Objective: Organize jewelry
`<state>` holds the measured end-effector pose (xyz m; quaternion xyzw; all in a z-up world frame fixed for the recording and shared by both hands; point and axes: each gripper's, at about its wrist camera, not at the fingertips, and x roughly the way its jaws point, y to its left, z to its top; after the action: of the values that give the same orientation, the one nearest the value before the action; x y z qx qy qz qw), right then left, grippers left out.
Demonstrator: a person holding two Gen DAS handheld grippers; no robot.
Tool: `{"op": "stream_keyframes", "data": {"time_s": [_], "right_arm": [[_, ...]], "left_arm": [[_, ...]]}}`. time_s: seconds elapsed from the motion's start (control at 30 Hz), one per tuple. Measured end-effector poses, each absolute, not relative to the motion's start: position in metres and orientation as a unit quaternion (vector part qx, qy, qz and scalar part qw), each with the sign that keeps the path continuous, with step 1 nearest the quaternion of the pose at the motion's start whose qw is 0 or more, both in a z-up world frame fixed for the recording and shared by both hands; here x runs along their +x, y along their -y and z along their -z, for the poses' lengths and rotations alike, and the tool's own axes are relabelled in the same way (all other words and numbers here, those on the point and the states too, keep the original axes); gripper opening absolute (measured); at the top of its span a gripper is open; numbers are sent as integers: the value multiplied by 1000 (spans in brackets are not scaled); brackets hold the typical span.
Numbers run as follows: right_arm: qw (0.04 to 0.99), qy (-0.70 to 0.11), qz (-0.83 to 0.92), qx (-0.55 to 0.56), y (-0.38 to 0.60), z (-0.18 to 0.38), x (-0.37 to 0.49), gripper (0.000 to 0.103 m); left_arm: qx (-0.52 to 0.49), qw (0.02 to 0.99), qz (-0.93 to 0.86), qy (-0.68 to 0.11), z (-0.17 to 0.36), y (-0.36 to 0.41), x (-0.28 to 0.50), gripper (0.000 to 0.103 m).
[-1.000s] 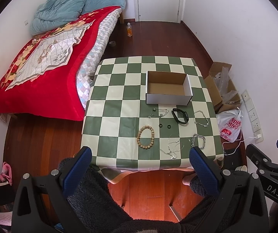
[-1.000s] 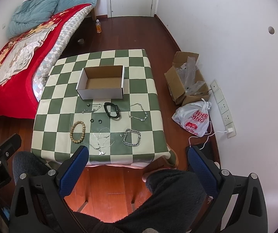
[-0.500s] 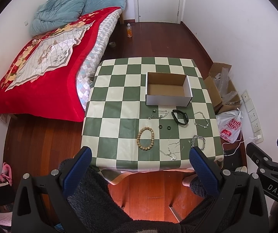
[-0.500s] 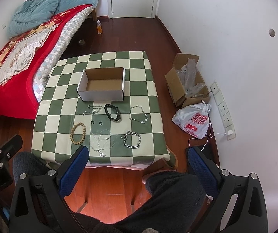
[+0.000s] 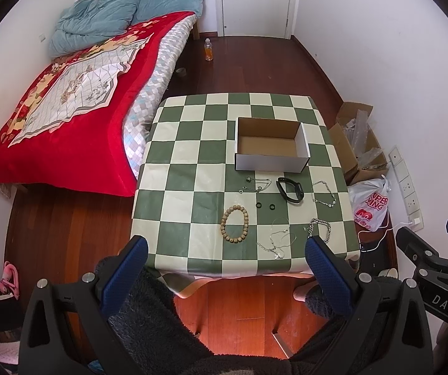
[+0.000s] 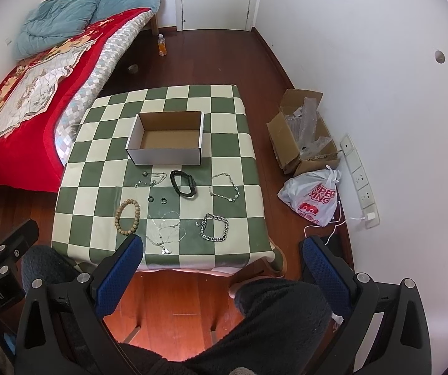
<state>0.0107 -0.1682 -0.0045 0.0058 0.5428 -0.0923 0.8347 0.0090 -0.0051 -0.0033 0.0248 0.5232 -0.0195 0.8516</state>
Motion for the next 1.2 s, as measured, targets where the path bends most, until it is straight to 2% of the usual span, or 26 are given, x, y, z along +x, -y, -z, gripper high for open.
{"op": "stream_keyframes", "data": {"time_s": [0.27,0.43,0.63,0.9,1.2], "right_arm": [[840,-534,94,17,171,1,15,103],[841,-527,117,37,189,15,23,103],[820,-548,147,72,219,74,44,103],[761,-618,171,100,240,187,72,103],[725,-672,98,110,187,269,87,101]], "left_arm": [[26,857,5,-514,5,5,17,103],[44,868,-46,-493,32,-10,44,103],[74,850,-77,-516,97,-16,80,103],[96,798,-76,-590,191,-13,109,103],[94,770,-90,-625,253,-16,123,102]]}}
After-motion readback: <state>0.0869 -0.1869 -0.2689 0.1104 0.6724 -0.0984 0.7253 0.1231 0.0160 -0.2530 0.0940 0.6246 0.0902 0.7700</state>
